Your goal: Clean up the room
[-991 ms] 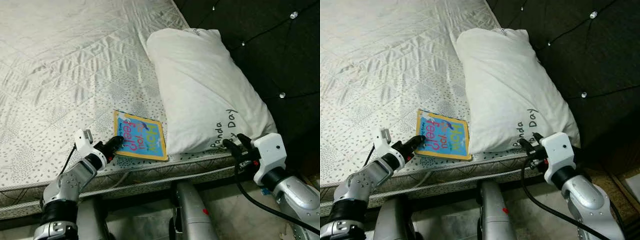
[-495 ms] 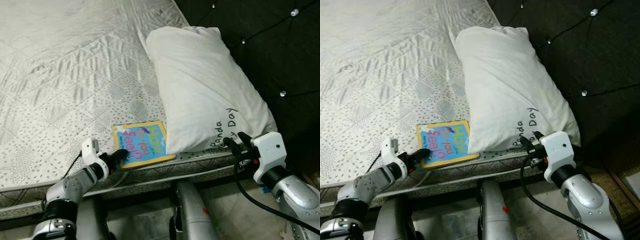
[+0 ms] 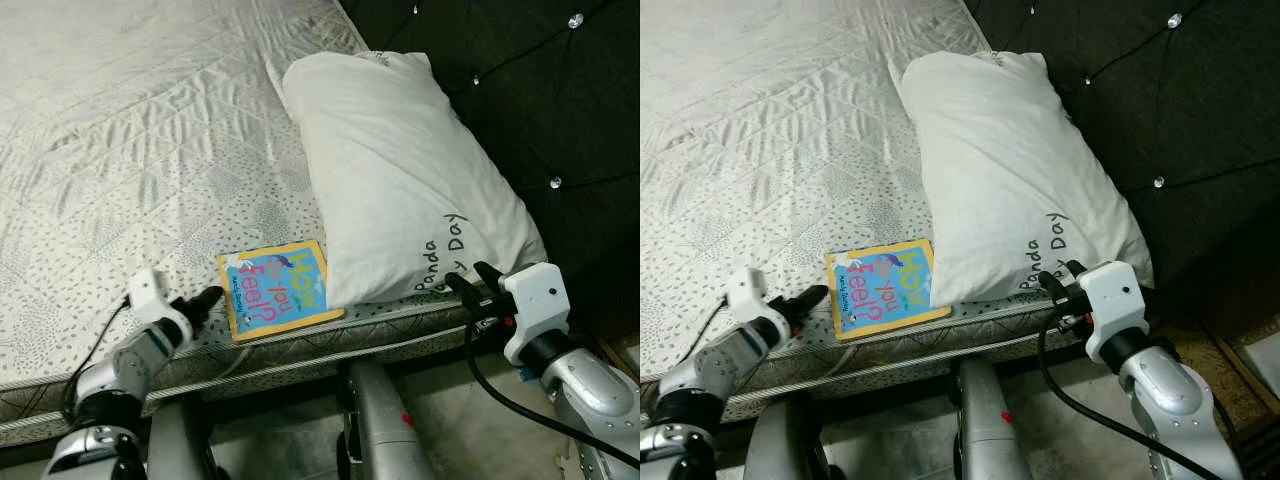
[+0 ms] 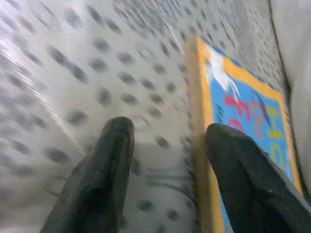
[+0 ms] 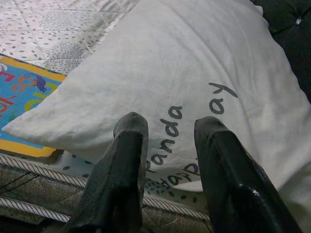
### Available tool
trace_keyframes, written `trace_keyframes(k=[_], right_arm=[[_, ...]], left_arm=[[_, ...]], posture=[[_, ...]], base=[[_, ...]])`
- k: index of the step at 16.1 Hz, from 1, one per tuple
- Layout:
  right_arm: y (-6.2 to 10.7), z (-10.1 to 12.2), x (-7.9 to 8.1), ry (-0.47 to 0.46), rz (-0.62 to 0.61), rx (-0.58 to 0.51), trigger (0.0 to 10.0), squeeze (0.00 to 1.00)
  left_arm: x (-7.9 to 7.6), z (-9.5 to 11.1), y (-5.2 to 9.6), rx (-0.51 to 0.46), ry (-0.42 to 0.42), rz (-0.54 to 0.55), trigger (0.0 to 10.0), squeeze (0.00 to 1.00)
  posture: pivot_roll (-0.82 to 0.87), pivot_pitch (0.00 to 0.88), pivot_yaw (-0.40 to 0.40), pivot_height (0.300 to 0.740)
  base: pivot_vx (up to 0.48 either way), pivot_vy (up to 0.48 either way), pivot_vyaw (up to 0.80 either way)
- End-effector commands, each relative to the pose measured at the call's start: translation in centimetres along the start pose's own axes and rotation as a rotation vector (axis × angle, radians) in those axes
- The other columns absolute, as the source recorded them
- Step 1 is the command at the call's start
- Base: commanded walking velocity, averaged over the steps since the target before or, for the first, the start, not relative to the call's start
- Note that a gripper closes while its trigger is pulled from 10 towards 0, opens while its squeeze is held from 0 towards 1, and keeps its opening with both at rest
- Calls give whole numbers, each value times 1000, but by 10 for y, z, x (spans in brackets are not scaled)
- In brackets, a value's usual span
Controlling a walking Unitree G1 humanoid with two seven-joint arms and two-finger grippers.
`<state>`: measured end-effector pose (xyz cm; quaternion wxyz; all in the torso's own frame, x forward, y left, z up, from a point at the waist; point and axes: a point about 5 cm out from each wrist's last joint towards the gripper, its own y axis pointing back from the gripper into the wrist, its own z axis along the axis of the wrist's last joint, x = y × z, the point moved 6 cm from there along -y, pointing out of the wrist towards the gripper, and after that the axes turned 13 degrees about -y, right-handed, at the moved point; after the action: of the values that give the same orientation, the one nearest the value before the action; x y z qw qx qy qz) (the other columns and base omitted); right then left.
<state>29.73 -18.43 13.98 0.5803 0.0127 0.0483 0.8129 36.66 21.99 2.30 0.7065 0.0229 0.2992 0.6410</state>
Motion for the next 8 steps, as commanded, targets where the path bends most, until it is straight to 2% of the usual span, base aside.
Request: trace_keyframes(k=[1, 2, 3, 5, 6, 8], right_arm=[[0, -3, -2, 1, -8, 7, 10000, 0], [0, -3, -2, 1, -9, 7, 10000, 0], [-1, -4, -2, 2, -11, 4, 10000, 0], [-2, -4, -2, -1, -12, -2, 10000, 0], [-2, -3, -1, -7, -10, -6, 10000, 0], [-4, -3, 2, -17, -6, -10, 10000, 0]], left_arm=[[6, 3, 1, -7, -21, 26, 10000, 1000], [6, 4, 0, -9, -20, 28, 10000, 1000], [-5, 6, -1, -27, -84, 5, 10000, 1000], [-29, 8, 3, -113, -112, -35, 10000, 1000], [-38, 1, 8, -120, -164, -38, 10000, 1000], [-47, -10, 16, -124, -159, -41, 10000, 1000]], posture=[[-311, 143, -61, 560], [-309, 142, -59, 560], [-307, 140, -56, 560], [-302, 137, -52, 560], [-302, 137, -52, 560], [-287, 136, -49, 560]], base=[[0, 0, 0], [0, 0, 0], [0, 0, 0], [0, 0, 0], [0, 0, 0], [0, 0, 0]])
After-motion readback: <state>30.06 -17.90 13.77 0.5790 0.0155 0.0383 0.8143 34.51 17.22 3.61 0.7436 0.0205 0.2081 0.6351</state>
